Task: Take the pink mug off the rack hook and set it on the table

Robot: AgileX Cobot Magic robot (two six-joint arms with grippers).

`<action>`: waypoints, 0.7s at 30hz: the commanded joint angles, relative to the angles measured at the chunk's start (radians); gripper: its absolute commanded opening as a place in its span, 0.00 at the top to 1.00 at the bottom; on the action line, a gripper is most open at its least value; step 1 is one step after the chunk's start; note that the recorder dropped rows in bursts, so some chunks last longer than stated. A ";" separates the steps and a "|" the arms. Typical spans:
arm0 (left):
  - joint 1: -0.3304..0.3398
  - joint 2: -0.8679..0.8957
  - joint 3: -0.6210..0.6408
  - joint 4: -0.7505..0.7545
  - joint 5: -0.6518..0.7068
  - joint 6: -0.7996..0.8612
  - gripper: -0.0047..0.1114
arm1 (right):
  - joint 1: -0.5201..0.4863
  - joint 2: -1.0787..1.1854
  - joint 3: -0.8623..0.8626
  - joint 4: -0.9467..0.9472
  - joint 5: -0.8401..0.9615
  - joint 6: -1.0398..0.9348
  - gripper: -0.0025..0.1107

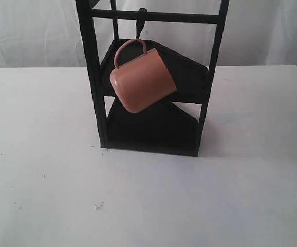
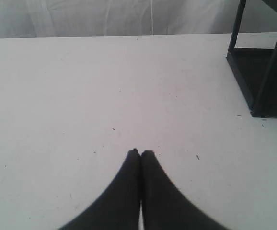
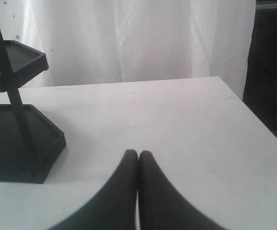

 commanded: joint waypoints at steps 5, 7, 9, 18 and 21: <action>-0.002 -0.005 0.005 -0.009 -0.004 -0.002 0.96 | -0.003 -0.005 0.002 0.000 -0.010 0.002 0.98; -0.002 -0.005 0.005 -0.009 -0.004 -0.002 0.96 | -0.003 -0.005 0.002 0.000 -0.020 0.002 0.98; -0.002 -0.005 0.005 -0.009 -0.004 -0.002 0.96 | -0.003 -0.005 0.002 0.000 -0.042 0.004 0.98; -0.002 -0.005 0.005 -0.009 -0.004 -0.002 0.96 | -0.003 -0.005 0.002 0.031 -0.333 0.025 0.98; -0.002 -0.005 0.005 -0.009 -0.004 -0.002 0.96 | -0.003 -0.005 0.002 0.031 -0.402 0.249 0.98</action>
